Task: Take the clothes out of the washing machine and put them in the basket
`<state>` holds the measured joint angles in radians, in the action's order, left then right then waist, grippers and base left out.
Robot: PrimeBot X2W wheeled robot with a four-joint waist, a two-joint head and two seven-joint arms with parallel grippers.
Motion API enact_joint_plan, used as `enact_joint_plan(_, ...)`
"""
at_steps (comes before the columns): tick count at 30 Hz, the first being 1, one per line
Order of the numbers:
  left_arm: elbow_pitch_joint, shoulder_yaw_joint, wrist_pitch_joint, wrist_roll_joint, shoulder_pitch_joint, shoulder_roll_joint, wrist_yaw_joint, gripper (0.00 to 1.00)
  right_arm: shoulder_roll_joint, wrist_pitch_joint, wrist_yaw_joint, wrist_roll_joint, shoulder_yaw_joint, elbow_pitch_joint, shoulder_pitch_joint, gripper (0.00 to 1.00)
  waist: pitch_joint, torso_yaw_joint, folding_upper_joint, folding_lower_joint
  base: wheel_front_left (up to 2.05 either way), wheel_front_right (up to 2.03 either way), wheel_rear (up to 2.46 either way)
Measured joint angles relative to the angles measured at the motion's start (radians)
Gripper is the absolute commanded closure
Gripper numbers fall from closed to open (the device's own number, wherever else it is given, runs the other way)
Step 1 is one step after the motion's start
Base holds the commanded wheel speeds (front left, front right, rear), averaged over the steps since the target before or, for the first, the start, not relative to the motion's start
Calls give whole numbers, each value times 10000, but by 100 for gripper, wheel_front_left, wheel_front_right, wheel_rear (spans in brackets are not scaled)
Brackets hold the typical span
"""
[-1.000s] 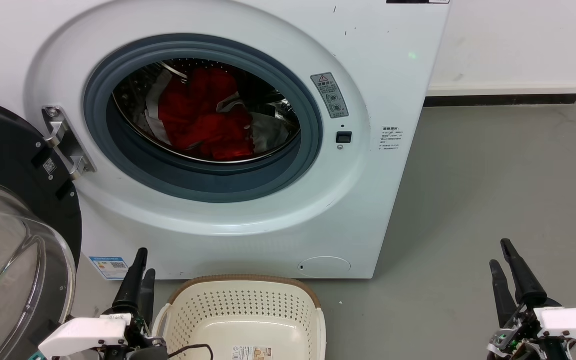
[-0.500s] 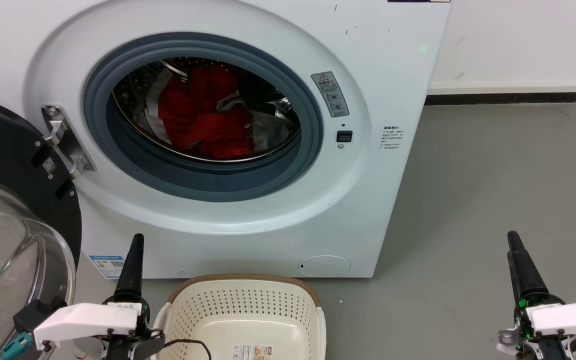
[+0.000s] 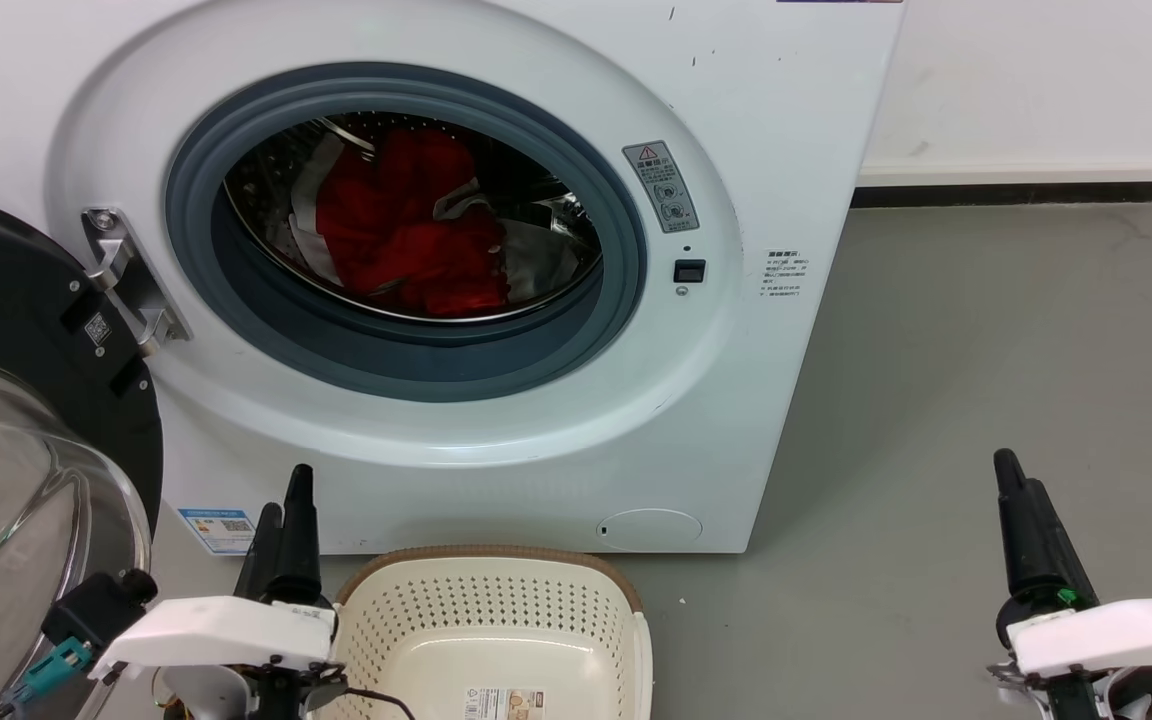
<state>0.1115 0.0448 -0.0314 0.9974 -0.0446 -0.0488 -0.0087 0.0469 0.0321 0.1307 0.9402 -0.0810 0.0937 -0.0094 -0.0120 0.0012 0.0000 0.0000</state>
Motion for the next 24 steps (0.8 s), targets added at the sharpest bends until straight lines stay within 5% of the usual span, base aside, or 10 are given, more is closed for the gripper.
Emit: enact_joint_plan(24,-479,-788,-792,-3591,218,-226,671,0,4,775,0,-4255,378,-788,561,0,-10,4,0,0,0,0,0)
